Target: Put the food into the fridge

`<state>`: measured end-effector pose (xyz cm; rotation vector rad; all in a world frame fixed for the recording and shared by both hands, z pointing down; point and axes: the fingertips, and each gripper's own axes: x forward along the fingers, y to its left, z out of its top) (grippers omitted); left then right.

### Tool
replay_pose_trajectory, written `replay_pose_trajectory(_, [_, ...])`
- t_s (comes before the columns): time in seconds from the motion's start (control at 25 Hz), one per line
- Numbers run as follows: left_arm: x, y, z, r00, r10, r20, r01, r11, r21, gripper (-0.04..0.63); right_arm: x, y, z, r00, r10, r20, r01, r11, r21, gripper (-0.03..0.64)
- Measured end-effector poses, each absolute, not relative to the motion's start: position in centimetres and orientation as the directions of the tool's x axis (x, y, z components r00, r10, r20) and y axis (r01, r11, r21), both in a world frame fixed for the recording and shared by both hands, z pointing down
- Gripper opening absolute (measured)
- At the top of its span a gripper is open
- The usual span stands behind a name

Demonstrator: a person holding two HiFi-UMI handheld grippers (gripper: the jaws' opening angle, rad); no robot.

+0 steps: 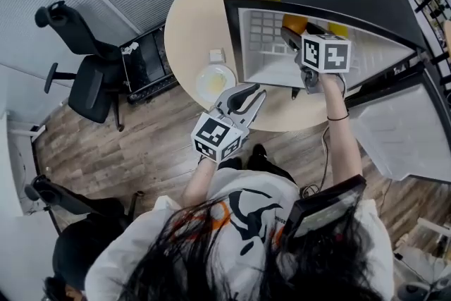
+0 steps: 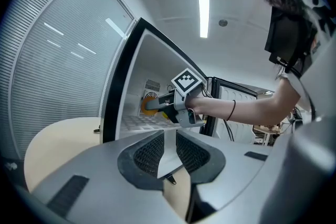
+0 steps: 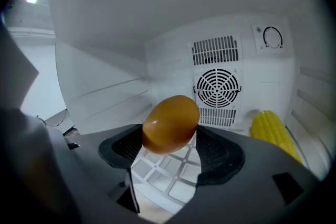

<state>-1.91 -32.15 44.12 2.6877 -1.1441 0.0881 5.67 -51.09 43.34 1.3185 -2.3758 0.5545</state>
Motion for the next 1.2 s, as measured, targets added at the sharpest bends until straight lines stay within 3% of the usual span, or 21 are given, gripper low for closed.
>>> replay_pose_trajectory(0.36, [-2.9, -32.2, 43.9, 0.675, -0.726, 0.131, -0.736, -0.651, 0.186, 0.077, 4.5, -51.9, 44.6, -0.455, -0.716, 0.529, -0.865, 0.496, -0.073, 0.327])
replay_pose_trajectory(0.64, [-3.3, -32.1, 43.9, 0.664, -0.736, 0.13, -0.746, -0.64, 0.184, 0.077, 4.4, -51.8, 44.9, -0.394, -0.746, 0.537, -0.847, 0.521, 0.102, 0.328])
replay_pose_trajectory(1.2, [-4.0, -31.7, 43.8, 0.666, -0.734, 0.131, -0.744, -0.643, 0.181, 0.077, 4.8, -49.4, 42.0, -0.438, -0.781, 0.445, -0.874, 0.487, -0.004, 0.328])
